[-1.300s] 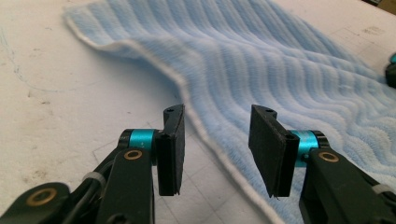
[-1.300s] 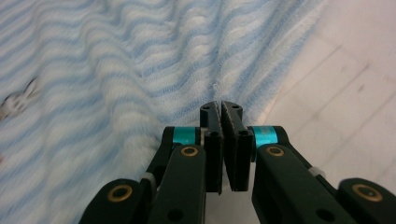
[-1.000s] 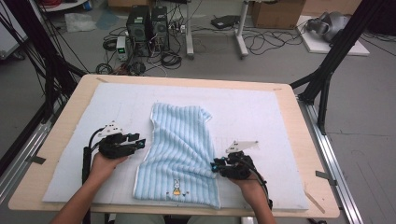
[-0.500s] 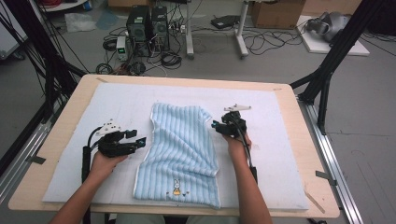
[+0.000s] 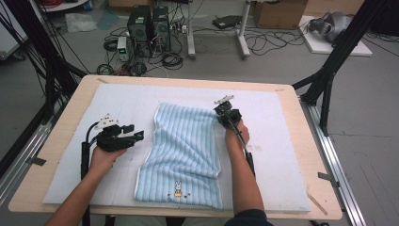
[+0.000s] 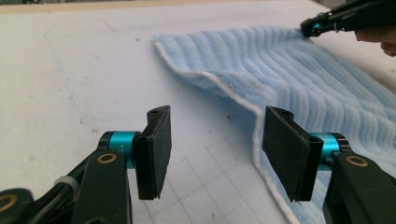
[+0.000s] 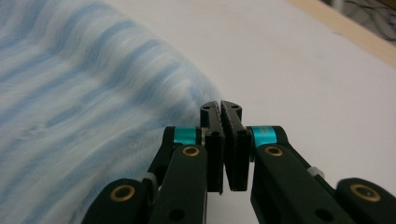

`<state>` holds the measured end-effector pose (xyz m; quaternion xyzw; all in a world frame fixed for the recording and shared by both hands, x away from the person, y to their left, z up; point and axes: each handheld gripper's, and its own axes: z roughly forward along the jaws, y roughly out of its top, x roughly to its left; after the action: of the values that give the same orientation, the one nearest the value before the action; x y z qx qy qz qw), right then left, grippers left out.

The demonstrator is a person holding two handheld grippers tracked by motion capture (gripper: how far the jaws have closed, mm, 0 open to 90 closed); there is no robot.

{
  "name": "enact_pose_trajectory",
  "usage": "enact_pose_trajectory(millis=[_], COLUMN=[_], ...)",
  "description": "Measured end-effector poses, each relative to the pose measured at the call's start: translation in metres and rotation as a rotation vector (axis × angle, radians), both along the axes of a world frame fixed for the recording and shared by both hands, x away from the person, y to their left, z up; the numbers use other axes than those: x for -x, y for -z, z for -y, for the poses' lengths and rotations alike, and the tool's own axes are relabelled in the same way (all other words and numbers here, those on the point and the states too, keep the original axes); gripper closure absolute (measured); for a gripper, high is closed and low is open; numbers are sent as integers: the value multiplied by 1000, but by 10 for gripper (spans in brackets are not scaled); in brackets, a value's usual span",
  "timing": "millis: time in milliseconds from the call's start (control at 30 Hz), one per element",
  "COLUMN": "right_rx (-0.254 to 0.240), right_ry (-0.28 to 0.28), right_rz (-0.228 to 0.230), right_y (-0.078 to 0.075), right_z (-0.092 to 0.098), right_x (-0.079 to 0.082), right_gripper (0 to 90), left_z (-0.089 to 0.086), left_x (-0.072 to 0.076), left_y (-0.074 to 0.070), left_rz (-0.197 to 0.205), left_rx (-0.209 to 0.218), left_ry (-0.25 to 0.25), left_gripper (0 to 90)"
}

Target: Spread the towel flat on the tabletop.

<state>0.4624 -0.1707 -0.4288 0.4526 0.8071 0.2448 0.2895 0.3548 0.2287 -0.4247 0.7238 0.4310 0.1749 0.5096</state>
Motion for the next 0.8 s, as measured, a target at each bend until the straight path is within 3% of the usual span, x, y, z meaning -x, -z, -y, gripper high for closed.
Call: enact_pose_trajectory(millis=[33, 100, 133, 200, 300, 467, 633, 733, 800], right_rx=[-14, -111, -131, -156, -208, -230, -235, -242, -252], right_ry=[18, 42, 47, 58, 61, 13, -12, -24, -24], right_rz=[7, -14, -17, -2, 25, 12, -12, -16, -15], right_y=[-1, -1, -1, -2, -8, -9, -6, -6, -8], right_z=[7, 17, 20, 21, 22, 27, 35, 41, 45], right_x=[-2, -3, -4, -3, 2, 13, 27, 33, 36], right_gripper=[881, 873, 863, 719, 678, 629, 618, 596, 590], left_z=[1, 3, 5, 8, 15, 26, 39, 49, 55], left_x=[-3, -10, -14, -24, -38, -74, -113, -136, -150], left_y=[-2, -4, -4, -5, -6, -8, 3, 7, 10], left_rz=[2, 6, 0, -9, -24, -66, -124, -138, -169], left_rx=[6, 9, 6, 11, 6, -1, 3, -21, -43], left_ry=[-6, -11, -14, -17, -15, -17, -29, -29, -24], left_gripper=[427, 427, 427, 426, 427, 440, 459, 483, 507])
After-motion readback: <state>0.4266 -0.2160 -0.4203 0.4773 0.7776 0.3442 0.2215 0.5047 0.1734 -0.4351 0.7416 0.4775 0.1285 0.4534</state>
